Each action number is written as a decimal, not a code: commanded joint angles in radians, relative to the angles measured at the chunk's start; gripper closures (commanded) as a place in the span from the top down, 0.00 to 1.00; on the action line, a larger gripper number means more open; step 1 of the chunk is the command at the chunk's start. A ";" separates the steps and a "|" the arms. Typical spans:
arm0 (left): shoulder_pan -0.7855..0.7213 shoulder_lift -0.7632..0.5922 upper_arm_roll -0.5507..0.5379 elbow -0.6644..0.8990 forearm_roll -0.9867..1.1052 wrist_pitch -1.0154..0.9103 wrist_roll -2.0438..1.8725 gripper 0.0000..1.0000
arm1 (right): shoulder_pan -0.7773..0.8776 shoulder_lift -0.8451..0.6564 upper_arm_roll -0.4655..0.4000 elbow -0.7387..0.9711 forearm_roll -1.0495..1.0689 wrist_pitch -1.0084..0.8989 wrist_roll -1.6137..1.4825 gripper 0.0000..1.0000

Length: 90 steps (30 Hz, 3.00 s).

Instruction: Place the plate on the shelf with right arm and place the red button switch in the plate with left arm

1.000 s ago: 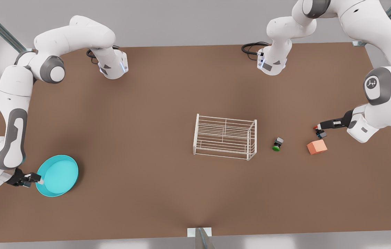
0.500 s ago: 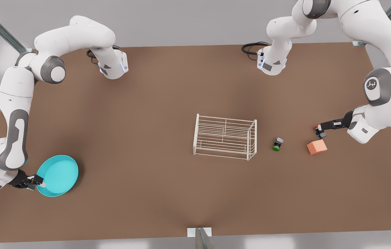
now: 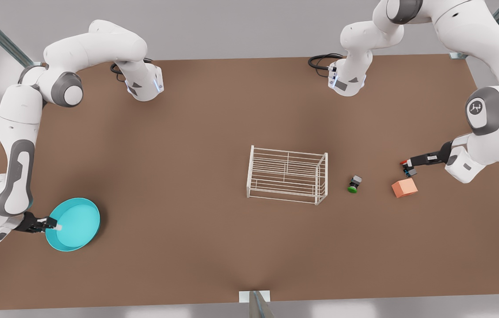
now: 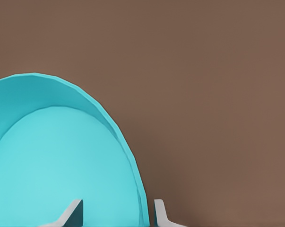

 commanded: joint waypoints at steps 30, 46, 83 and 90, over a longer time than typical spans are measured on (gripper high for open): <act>0.002 -0.001 0.001 -0.001 0.001 0.000 0.001 1.00 | 0.009 -0.064 -0.004 0.002 0.013 -0.150 -0.027 0.19; 0.003 -0.001 0.001 0.001 0.002 0.000 0.001 1.00 | 0.382 -0.265 -0.009 0.002 0.141 -0.343 0.309 0.19; 0.145 -0.007 0.027 -0.762 0.208 1.024 0.110 1.00 | 1.120 -0.302 -0.057 -0.050 0.190 -0.076 0.932 0.20; 0.209 0.051 0.029 -0.777 0.205 1.116 0.229 1.00 | 1.200 -0.258 -0.057 -0.055 0.196 0.062 1.044 0.20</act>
